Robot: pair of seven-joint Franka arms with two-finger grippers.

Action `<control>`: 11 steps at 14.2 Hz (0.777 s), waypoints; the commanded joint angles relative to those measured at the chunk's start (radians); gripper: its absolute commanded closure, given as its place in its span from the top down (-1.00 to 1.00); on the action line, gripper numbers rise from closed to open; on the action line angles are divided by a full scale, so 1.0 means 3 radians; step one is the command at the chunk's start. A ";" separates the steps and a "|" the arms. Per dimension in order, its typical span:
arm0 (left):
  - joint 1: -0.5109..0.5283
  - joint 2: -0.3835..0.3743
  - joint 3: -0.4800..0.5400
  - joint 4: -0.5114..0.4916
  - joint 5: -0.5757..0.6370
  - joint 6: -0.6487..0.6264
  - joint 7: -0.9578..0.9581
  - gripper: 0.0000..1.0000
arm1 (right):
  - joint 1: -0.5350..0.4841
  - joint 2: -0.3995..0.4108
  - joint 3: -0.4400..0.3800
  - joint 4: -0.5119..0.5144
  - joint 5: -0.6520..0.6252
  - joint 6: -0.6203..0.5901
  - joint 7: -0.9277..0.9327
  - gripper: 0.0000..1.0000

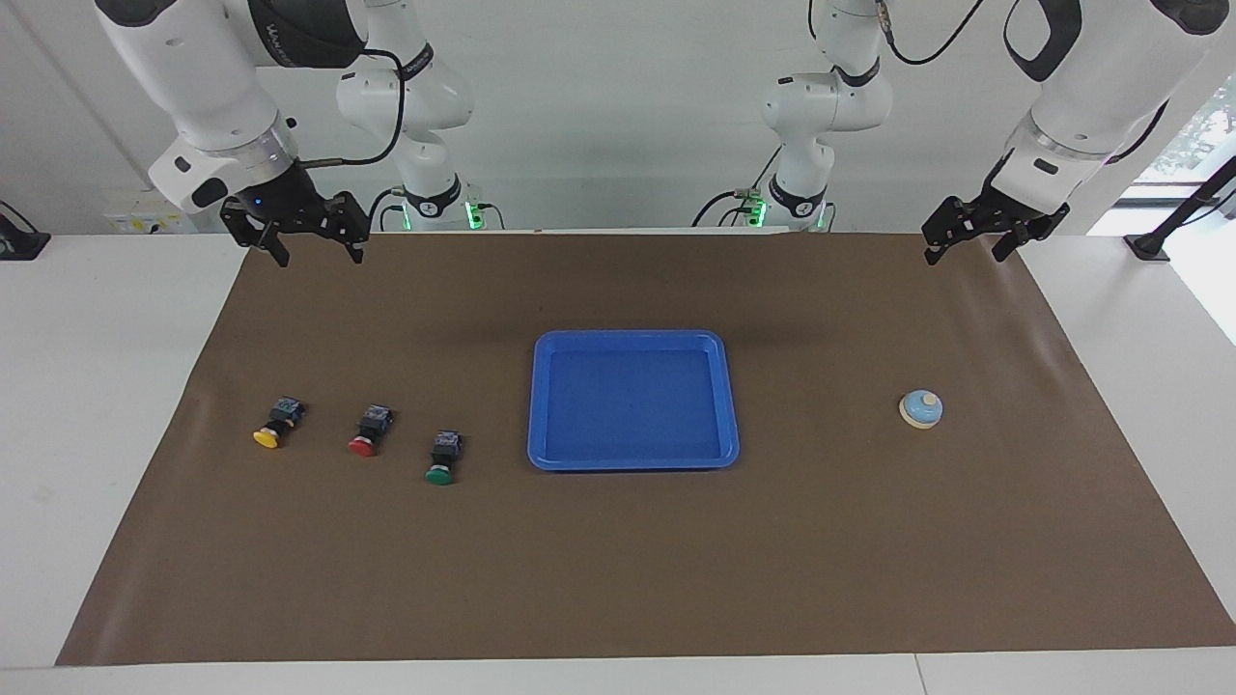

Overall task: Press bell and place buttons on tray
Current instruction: 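Press down on the white bell with the left gripper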

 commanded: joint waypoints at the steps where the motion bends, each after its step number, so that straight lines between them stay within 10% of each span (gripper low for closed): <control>1: -0.0043 -0.0061 0.0025 -0.0060 0.0017 0.0022 -0.0018 1.00 | -0.0045 -0.0063 0.0020 -0.0054 0.0026 -0.0011 -0.0027 1.00; 8: -0.0054 -0.0056 0.0030 -0.0122 0.0017 0.0390 -0.0033 0.95 | -0.0040 -0.0063 0.0020 -0.0054 0.0026 -0.0006 -0.0027 1.00; 10: -0.0013 -0.0056 0.0025 -0.0132 0.0012 0.0436 -0.0028 -0.61 | -0.0045 -0.0063 0.0020 -0.0054 0.0026 -0.0011 -0.0027 1.00; 11: -0.0008 -0.0061 0.0035 -0.0162 0.0012 0.0456 -0.0038 -1.00 | -0.0045 -0.0063 0.0020 -0.0054 0.0026 -0.0006 -0.0027 1.00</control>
